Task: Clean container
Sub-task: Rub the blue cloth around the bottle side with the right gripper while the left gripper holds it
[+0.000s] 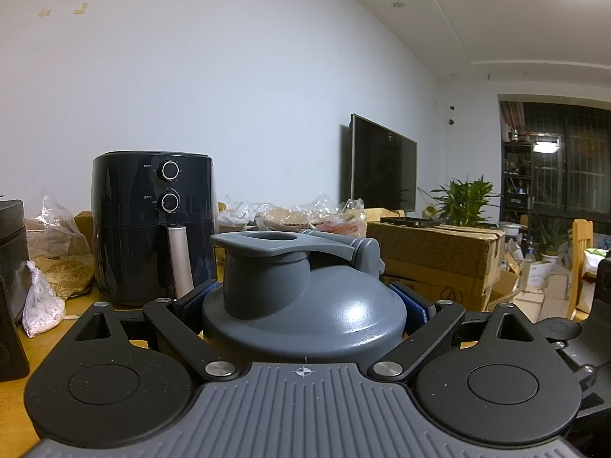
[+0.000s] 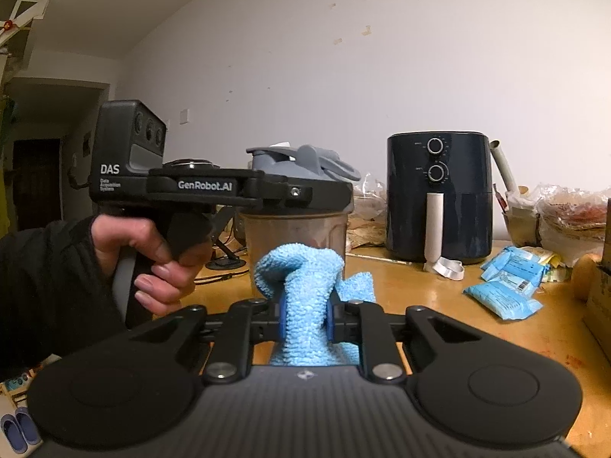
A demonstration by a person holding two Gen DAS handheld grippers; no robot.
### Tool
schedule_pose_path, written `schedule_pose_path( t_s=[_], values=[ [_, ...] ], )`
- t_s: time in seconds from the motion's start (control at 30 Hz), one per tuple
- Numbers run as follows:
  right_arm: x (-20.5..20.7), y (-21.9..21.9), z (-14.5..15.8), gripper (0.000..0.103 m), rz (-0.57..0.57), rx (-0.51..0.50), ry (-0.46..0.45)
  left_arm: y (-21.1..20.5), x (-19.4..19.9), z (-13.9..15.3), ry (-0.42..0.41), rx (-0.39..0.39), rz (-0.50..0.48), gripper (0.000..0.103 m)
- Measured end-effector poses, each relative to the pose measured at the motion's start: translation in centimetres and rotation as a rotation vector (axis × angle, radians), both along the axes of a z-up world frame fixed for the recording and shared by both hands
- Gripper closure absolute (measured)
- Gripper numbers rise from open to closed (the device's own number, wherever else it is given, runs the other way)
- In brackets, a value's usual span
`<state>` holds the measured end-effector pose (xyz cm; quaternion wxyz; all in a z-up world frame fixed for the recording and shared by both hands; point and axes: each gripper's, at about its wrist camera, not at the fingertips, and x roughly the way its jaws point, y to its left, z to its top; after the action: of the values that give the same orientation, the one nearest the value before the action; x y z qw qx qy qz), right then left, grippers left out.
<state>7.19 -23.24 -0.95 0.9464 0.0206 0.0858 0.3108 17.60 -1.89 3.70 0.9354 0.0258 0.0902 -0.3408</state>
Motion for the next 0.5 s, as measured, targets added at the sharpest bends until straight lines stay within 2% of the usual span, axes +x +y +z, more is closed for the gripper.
schedule_pose_path(
  t_s=[0.5],
  values=[
    [-1.7, -1.7, 0.9, 0.090, -0.029, 0.012, -0.003, 0.2, -0.1, 0.2, 0.003, 0.001, -0.001, 0.008]
  ],
)
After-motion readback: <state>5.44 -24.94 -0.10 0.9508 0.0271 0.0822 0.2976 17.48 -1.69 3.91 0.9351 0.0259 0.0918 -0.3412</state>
